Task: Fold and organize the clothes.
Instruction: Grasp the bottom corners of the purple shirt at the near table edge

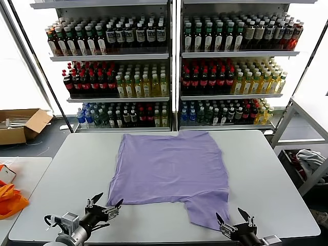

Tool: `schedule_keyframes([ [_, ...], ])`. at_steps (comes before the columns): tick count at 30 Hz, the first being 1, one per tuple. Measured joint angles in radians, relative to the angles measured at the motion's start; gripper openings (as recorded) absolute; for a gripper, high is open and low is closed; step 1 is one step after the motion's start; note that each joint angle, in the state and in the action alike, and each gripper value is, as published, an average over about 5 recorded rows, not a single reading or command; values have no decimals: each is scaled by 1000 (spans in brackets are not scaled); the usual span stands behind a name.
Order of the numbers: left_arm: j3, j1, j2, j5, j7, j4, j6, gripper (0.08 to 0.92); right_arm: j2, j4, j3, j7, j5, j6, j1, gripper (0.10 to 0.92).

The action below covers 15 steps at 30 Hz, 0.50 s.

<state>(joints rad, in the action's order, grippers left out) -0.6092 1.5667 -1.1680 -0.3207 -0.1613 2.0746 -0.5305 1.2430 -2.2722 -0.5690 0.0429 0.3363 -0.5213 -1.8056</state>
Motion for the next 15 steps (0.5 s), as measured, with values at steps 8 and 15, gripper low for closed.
schedule_keyframes([
  [8,8,-16,-15,-11,26,-31,-8,805,10,12,48,60,-9,-24,-5,534],
  [15,17,-18,-23,-14,33,-56,3,628,10,11,76,86,-7,-36,-8,317],
])
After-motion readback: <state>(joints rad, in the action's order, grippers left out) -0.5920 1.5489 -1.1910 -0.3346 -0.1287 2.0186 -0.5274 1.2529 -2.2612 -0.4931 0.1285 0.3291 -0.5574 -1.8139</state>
